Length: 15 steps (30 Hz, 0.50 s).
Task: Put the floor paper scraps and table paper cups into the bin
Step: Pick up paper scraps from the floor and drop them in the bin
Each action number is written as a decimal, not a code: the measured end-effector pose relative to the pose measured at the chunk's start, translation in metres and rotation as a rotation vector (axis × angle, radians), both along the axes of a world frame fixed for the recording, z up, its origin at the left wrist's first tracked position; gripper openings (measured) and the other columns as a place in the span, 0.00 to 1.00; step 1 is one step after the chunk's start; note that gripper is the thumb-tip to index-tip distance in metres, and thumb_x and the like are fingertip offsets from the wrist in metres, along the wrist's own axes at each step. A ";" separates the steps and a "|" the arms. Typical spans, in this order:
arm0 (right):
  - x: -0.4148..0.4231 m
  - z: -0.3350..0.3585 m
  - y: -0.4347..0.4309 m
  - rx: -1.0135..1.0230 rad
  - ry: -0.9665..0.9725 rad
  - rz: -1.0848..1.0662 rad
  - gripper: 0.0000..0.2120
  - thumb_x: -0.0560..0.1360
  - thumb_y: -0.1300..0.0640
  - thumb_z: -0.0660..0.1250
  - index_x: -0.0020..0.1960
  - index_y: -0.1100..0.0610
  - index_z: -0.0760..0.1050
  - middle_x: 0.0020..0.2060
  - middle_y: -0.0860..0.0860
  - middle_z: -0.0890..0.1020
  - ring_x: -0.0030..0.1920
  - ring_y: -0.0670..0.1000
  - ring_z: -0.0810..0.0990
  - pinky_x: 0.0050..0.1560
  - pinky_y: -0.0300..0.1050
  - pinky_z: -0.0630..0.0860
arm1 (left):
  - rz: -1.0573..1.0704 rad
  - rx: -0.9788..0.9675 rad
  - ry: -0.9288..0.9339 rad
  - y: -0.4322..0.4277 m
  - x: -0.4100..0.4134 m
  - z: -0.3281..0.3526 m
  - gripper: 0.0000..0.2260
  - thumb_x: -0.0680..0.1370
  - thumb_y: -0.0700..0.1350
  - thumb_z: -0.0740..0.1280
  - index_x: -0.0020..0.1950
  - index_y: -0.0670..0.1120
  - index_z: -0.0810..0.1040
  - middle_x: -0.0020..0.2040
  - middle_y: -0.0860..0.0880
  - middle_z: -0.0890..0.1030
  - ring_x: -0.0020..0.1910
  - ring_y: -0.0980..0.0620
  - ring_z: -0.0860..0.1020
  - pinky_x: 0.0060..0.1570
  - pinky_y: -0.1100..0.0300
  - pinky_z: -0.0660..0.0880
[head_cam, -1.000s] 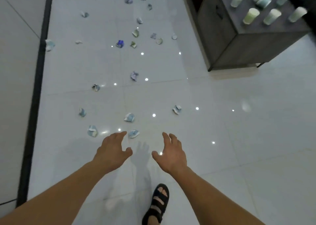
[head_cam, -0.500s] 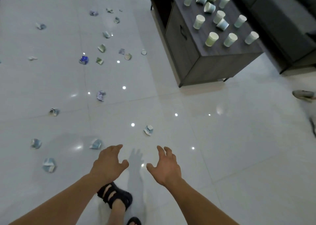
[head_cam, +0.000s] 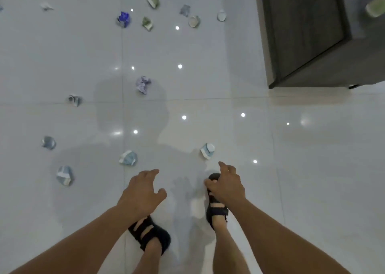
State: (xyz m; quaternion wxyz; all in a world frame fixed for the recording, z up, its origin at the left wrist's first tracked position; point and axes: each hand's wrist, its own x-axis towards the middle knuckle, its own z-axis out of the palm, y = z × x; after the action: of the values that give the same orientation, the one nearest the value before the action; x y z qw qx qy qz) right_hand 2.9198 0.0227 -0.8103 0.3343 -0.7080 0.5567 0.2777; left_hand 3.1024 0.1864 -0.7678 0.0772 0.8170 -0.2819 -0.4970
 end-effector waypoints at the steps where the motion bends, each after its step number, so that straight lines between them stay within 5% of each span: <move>1: 0.004 -0.021 -0.011 0.003 0.006 0.030 0.39 0.74 0.41 0.65 0.78 0.50 0.53 0.74 0.52 0.59 0.71 0.57 0.63 0.63 0.53 0.69 | 0.015 0.003 -0.003 -0.006 -0.001 -0.017 0.29 0.78 0.55 0.62 0.77 0.51 0.57 0.75 0.49 0.61 0.73 0.49 0.61 0.71 0.54 0.60; 9: 0.030 -0.195 -0.094 -0.060 0.007 0.368 0.39 0.74 0.41 0.68 0.77 0.49 0.53 0.73 0.55 0.61 0.67 0.61 0.68 0.59 0.54 0.71 | 0.159 0.062 -0.005 -0.045 -0.013 -0.175 0.29 0.77 0.54 0.64 0.76 0.51 0.60 0.74 0.47 0.63 0.72 0.46 0.62 0.70 0.53 0.60; 15: 0.022 -0.291 -0.121 -0.031 0.039 0.403 0.44 0.70 0.37 0.71 0.77 0.49 0.52 0.72 0.56 0.62 0.65 0.62 0.71 0.59 0.55 0.71 | 0.233 0.060 0.014 -0.047 -0.032 -0.258 0.29 0.76 0.54 0.65 0.75 0.51 0.61 0.73 0.48 0.65 0.71 0.46 0.64 0.70 0.50 0.63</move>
State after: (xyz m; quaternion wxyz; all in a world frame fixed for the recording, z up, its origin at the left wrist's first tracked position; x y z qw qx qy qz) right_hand 2.9417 -0.0988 -1.1009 0.2499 -0.8047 0.4144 0.3440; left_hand 3.0704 0.1397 -1.0257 0.1117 0.8428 -0.1695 -0.4985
